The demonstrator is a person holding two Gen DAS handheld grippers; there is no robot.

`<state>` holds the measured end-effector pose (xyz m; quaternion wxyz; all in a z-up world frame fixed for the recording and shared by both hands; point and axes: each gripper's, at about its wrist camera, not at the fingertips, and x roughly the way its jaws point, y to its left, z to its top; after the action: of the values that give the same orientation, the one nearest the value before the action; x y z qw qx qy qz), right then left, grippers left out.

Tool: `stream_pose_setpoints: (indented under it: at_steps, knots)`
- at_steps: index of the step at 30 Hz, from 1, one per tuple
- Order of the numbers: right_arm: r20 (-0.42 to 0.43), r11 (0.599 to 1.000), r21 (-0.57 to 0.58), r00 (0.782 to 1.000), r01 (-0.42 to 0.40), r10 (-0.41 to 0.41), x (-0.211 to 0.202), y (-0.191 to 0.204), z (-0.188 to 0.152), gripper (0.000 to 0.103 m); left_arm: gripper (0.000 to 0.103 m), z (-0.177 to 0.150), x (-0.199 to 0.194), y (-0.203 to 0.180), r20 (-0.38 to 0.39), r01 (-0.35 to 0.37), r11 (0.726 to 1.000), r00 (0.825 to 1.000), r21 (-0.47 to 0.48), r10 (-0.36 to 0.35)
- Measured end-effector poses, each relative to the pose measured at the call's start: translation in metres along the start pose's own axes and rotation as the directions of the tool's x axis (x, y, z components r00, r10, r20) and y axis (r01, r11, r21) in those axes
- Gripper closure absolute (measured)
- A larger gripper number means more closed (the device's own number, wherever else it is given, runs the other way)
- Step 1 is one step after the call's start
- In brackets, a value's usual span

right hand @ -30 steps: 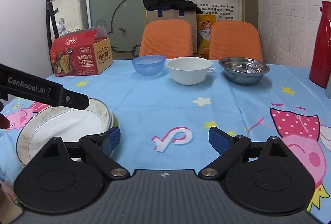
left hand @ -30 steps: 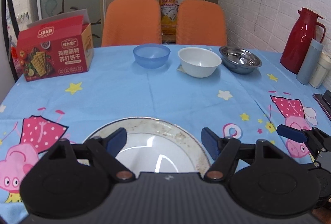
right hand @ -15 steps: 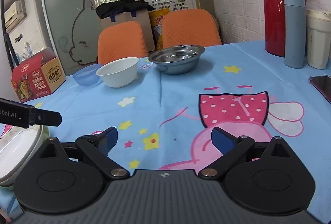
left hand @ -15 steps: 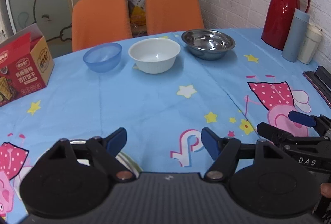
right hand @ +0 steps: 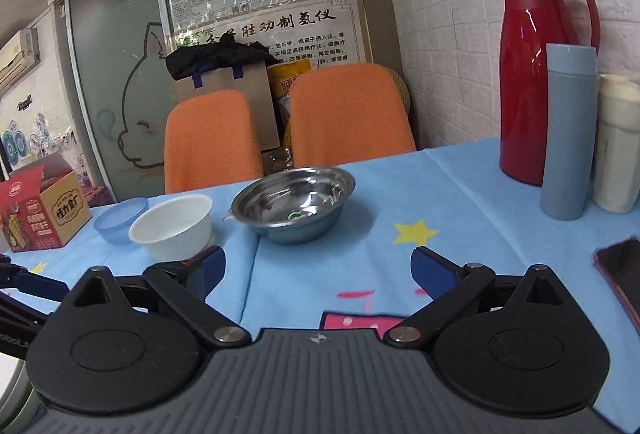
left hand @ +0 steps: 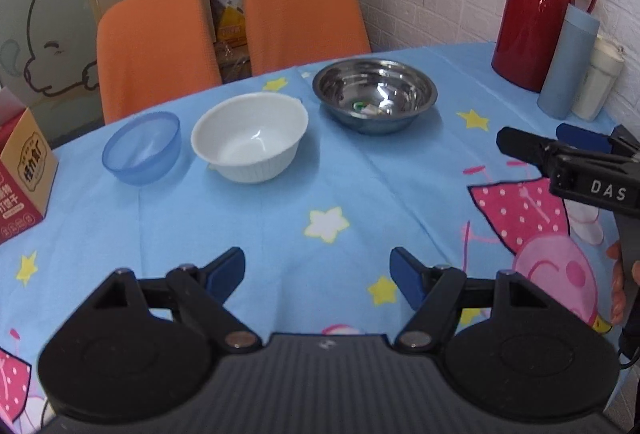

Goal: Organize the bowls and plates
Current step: 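Move both tools toward the steel bowl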

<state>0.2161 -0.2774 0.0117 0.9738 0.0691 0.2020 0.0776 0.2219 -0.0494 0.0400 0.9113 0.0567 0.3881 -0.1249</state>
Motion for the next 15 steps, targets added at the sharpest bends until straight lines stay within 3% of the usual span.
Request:
stream_pose_setpoints:
  at_steps: [10, 15]
  knots:
    - [-0.083, 1.0, 0.021, 0.996, 0.012, -0.01, 0.077, -0.008, 0.033, 0.0, 0.031, 0.107, 0.054, 0.011, 0.125, 0.123, 0.99, 0.986, -0.068, -0.114]
    - [-0.177, 1.0, 0.004, 0.984, 0.03, -0.029, 0.119, -0.007, 0.033, 0.0, 0.031, 0.145, 0.112, 0.001, 0.074, 0.084, 0.996, 0.994, -0.023, -0.082]
